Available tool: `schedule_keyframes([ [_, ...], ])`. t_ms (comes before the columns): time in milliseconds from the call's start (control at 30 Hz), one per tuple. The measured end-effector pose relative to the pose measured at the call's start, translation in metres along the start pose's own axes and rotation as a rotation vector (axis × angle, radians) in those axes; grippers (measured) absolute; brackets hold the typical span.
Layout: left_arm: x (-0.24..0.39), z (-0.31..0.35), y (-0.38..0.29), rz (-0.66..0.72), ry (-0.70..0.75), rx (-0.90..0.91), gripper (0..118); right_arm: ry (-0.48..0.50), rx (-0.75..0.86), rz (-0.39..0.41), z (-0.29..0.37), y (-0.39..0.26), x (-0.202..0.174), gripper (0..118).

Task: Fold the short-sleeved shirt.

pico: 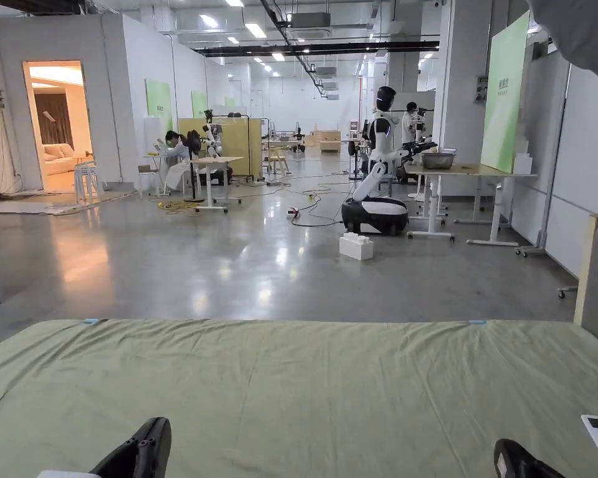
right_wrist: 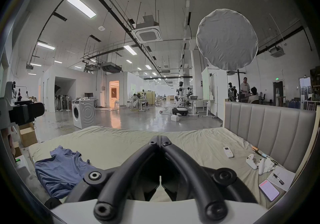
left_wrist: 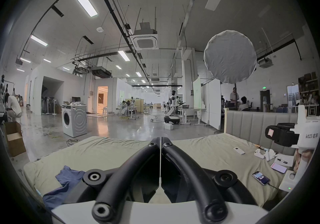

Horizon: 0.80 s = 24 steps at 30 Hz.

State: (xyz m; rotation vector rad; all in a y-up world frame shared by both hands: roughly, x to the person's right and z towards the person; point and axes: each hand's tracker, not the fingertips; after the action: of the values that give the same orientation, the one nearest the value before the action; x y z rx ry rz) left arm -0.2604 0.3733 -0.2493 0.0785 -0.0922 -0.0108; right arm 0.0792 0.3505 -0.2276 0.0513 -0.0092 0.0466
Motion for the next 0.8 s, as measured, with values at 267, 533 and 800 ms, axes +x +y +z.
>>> schedule_keyframes([
  [267,-0.001,-0.001,0.001,-0.033,0.011,-0.019,1,-0.003,0.017,0.046,0.003,0.005,-0.002,0],
  [533,0.033,-0.005,-0.025,-1.017,-0.016,-0.065,1,0.035,-0.003,1.070,-0.007,-0.007,-0.043,0],
  [800,0.018,0.028,-0.157,-1.954,-0.519,-0.145,0,0.482,0.006,1.923,0.020,-0.122,-0.053,0],
])
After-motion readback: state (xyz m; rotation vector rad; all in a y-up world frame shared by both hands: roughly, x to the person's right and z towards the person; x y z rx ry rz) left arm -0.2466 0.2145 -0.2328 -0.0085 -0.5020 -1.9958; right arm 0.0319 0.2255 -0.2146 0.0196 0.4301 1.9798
